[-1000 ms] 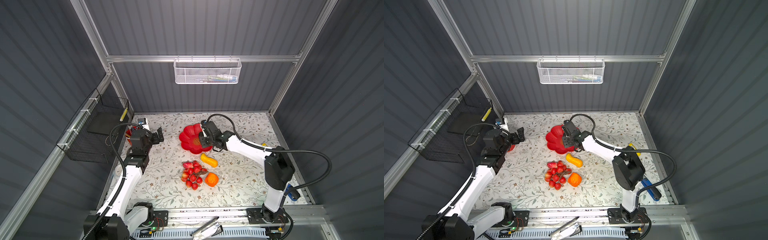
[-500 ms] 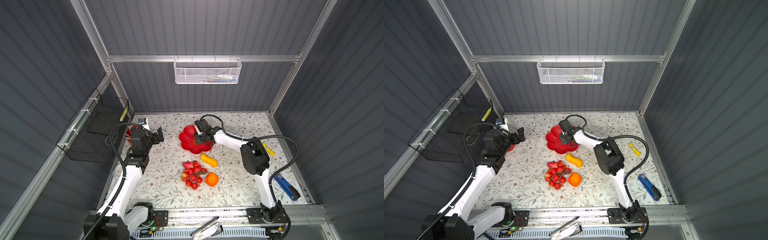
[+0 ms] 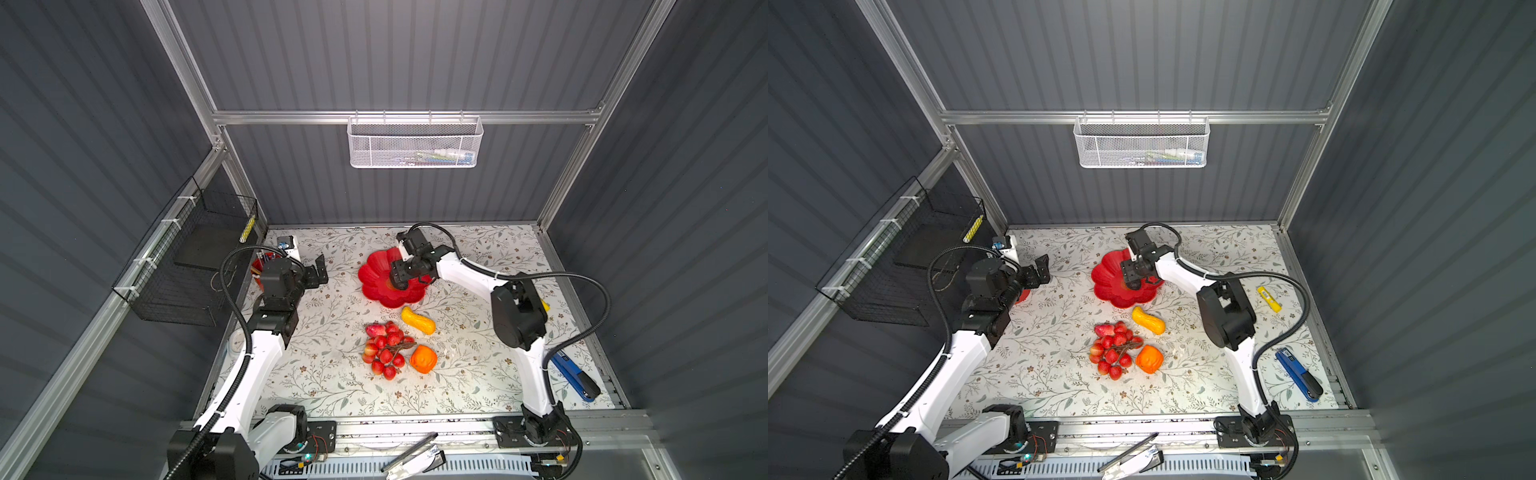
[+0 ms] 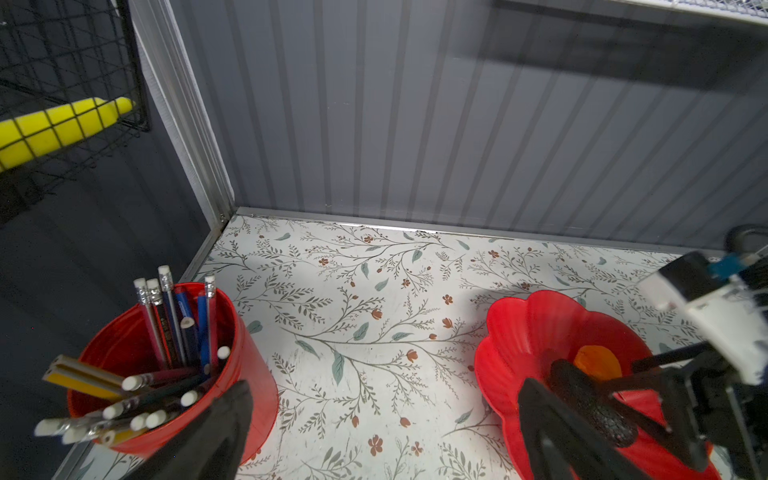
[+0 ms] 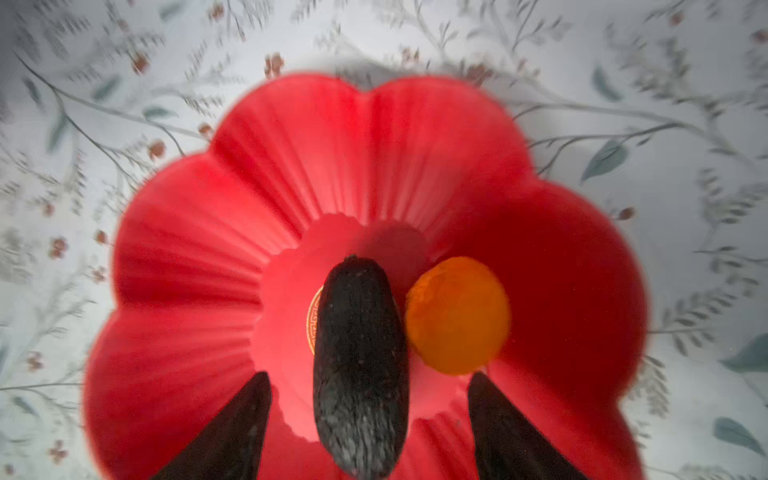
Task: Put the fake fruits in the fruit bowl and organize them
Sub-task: 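Carry the avocado with the right gripper and release it in the bowl, then reach the left gripper to the strawberry bunch while the right gripper withdraws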
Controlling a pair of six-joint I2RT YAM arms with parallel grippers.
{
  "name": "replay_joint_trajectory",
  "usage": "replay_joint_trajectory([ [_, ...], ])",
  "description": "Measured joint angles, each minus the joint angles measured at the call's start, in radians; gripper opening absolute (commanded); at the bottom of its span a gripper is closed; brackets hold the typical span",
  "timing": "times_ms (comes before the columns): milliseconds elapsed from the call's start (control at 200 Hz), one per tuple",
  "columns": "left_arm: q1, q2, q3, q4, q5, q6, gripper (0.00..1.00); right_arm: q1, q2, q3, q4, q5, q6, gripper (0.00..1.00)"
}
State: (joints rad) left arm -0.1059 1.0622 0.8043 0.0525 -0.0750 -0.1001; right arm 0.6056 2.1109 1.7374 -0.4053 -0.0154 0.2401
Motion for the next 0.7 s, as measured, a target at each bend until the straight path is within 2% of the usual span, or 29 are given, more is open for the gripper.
replay_joint_trajectory([
  [160, -0.003, 0.000, -0.029, 0.048, 0.100, 0.022, 0.94, -0.053, -0.299, -0.225, 0.144, -0.027, 0.054, 0.91],
  [260, -0.040, 0.000, -0.065, 0.092, 0.153, 0.060, 0.93, -0.089, -0.475, -0.407, 0.273, -0.045, 0.095, 0.98],
  [345, -0.123, 0.000, -0.086, 0.098, 0.177, 0.116, 0.92, -0.124, -0.584, -0.578, 0.395, -0.071, 0.128, 0.99],
  [475, -0.259, 0.000, -0.095, 0.098, 0.214, 0.198, 0.89, -0.180, -0.664, -0.772, 0.489, -0.105, 0.174, 0.99],
  [590, -0.394, -0.011, -0.114, 0.089, 0.226, 0.272, 0.84, -0.226, -0.726, -0.865, 0.520, -0.116, 0.198, 0.99],
  [700, -0.505, -0.016, -0.131, 0.048, 0.226, 0.323, 0.81, -0.251, -0.783, -0.883, 0.539, -0.111, 0.201, 0.99],
])
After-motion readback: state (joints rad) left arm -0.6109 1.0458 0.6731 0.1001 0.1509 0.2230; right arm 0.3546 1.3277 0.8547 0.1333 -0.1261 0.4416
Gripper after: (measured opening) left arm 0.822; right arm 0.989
